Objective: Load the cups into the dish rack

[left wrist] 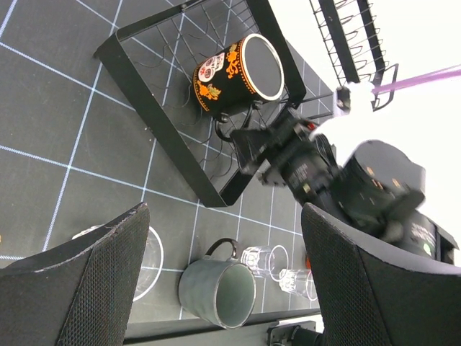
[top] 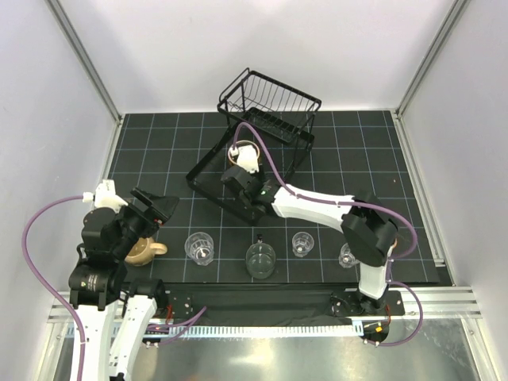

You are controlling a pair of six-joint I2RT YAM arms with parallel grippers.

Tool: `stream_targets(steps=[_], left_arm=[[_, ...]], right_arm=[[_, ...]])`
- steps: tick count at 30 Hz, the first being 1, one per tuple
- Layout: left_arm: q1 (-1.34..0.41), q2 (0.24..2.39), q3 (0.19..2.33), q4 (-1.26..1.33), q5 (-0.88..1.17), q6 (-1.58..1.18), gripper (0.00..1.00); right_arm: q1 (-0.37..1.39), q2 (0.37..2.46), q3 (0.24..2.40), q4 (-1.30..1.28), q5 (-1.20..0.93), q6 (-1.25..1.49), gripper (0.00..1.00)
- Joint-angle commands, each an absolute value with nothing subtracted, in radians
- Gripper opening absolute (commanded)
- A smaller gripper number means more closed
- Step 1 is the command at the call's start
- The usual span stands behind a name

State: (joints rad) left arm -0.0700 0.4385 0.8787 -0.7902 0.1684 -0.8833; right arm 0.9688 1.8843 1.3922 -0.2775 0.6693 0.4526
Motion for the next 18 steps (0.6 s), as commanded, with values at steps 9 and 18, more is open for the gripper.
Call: stream_targets(steps=[9,18], left_arm=[[-0.071,0.422,0.890,-0.770,0.180,-0.888,0.83],[-0.071,0.434,0.891,-0.775,0.169,-0.882,0.82]], right_arm=[[1.002,1.831,1.368,-0.163,0.542,0.327,0.41],[0.962,1.989,1.520,-0.133,0.440,0.250,0.26]])
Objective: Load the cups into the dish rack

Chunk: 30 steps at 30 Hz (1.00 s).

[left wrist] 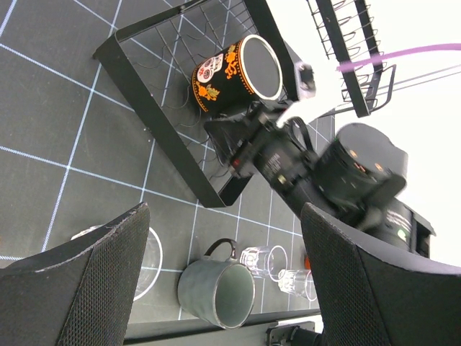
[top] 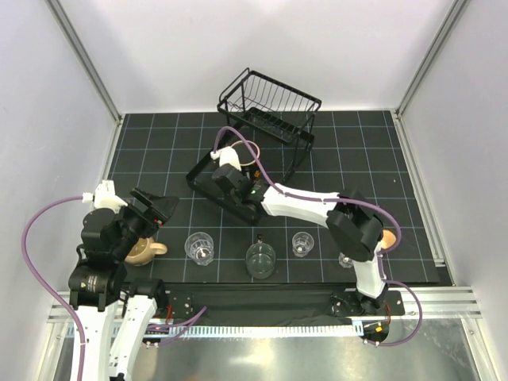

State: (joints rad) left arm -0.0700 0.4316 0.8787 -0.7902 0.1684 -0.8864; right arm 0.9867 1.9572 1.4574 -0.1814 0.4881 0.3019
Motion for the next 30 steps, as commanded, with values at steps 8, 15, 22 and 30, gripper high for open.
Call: stream_targets(steps=[8,15,22,30], left_arm=[[-0.071,0.460,0.894,-0.765,0.169,-0.879,0.82],[-0.071,0.480,0.888,-0.755,0.175,-0.882,0.82],[-0.071,0.520,0.854,-0.749,0.199,-0.888,0.76],[-0.071,0.569,0.810,-0.767,0.230,-0.871,0.76]], right_arm=[[0.901,2.129,1.637,-0.156,0.449,0.169,0.22],[0.836,2.164,1.672,-0.155,0.486,0.130,0.22],[0.836,2.137,1.654,-0.153,0.426,0.114,0.22],[0.914,1.928,1.453,-0.095,0.425,0.176,0.22]])
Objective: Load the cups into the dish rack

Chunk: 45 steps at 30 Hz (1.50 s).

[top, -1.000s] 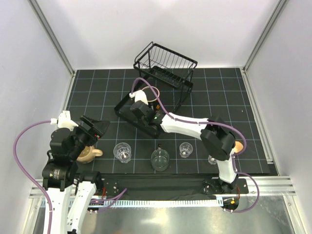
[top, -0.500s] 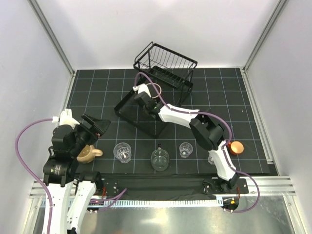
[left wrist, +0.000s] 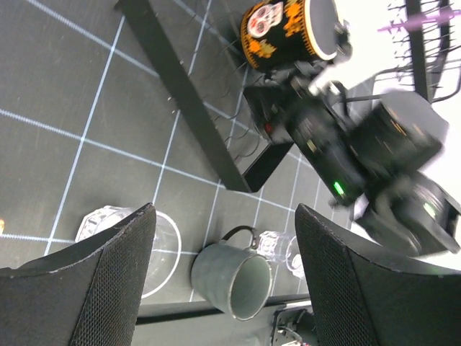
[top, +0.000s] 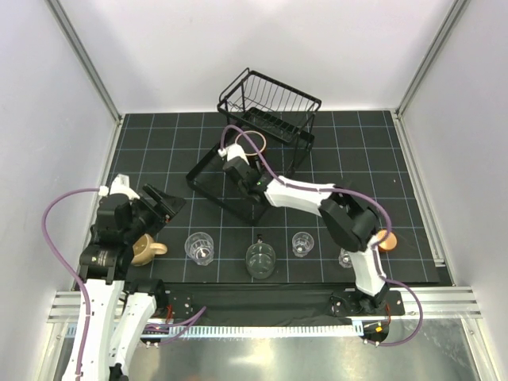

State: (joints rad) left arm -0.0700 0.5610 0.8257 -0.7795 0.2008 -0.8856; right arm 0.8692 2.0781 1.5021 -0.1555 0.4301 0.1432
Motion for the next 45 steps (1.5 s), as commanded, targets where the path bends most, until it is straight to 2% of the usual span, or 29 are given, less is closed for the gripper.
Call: stream_targets(steps=[1,7,12,15,21,25,27,31,34,39,45], left_arm=[[-0.071,0.575,0.804,-0.770,0.227,-0.864,0.76],[-0.077,0.712,0.802,-0.828,0.227,-0.802,0.75],[-0.162,0.778,0.807,-0.833,0.158,-0.802,0.75],[-0.222,0.784,0.814,-0.854,0.063,-0.827,0.75],[-0.227,0.782,0.908,-0.948,-0.207,-0.859,0.76],[-0.229,0.888,1.051,-1.080,-0.337,-0.802,0.82],[-0.226,0.949,1.101,-1.114,-0.373,-0.763,0.94],[-0.206,0.989,1.121,-1.144,-0.400,-0.791,0.97],[-0.160,0.971,1.085,-1.140,-0.402,-0.851,0.98],[-0.055,1.008,1.074,-1.155,-0.384,-0.851,0.98],[0.060,0.996,1.013,-1.131,-0.359,-0.913,0.94]], right_arm=[[0.925,1.869,1.403,-0.091,0.425,0.195,0.22],[1.005,1.711,1.305,-0.136,0.413,0.308,0.26],[1.026,1.589,1.260,-0.216,0.385,0.368,0.31],[1.026,1.529,1.221,-0.251,0.364,0.388,0.33],[1.028,1.476,1.219,-0.356,0.357,0.426,0.38],[1.028,1.419,1.194,-0.345,0.333,0.426,0.40],[1.028,1.385,1.140,-0.286,0.311,0.423,0.40],[1.028,1.318,1.077,-0.223,0.273,0.414,0.40],[1.026,1.267,1.049,-0.196,0.249,0.403,0.46],[1.028,1.216,1.054,-0.219,0.230,0.411,0.73],[1.028,1.259,1.222,-0.486,0.325,0.462,0.83]])
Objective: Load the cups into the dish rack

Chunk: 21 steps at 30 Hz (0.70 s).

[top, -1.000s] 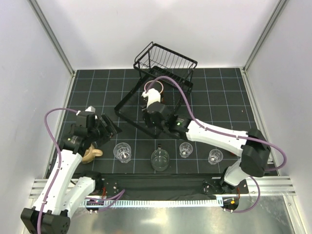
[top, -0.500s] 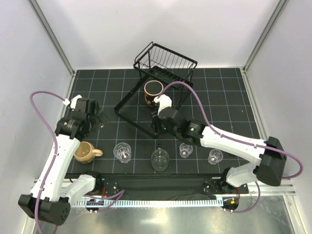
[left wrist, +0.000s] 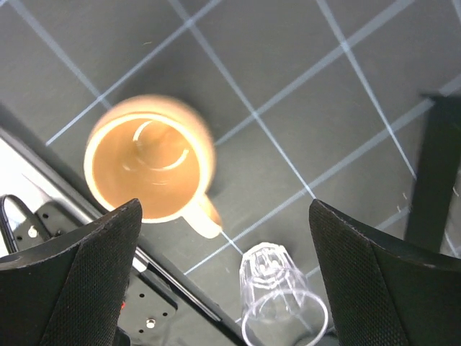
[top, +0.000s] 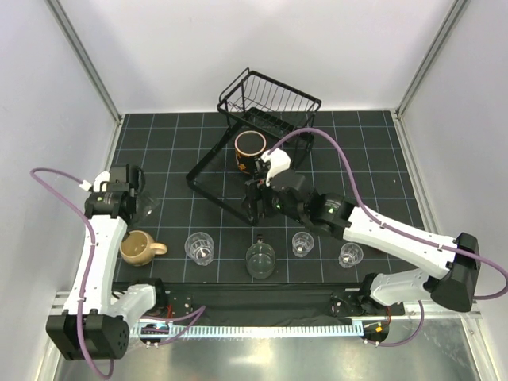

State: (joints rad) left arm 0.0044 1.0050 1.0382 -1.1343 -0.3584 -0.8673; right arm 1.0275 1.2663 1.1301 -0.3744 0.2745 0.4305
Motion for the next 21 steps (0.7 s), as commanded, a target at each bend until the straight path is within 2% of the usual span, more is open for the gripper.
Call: stream_targets(steps=[1,3,6,14,21], left_arm=[[0.067,1.003,1.008,-1.129,-0.354,-0.919,0.93],[0.080,1.015,0.999,-1.134,-0.353,-0.934,0.92],[0.104,1.025,0.964,-1.132,-0.335,-0.986,0.84],[0.126,1.091,0.877,-1.062,-0.276,-1.094,0.81],[0.152,1.146,0.830,-0.993,-0.273,-1.155,0.72]], right_arm=[[1.026,1.250,1.218,-0.485,0.324,0.454,0.84],[1.026,1.223,1.183,-0.457,0.319,0.430,0.86],[1.025,1.193,1.158,-0.468,0.302,0.388,0.89],[1.020,1.265,1.204,-0.563,0.235,0.387,0.89],[1.019,1.224,1.148,-0.529,0.244,0.359,0.88]])
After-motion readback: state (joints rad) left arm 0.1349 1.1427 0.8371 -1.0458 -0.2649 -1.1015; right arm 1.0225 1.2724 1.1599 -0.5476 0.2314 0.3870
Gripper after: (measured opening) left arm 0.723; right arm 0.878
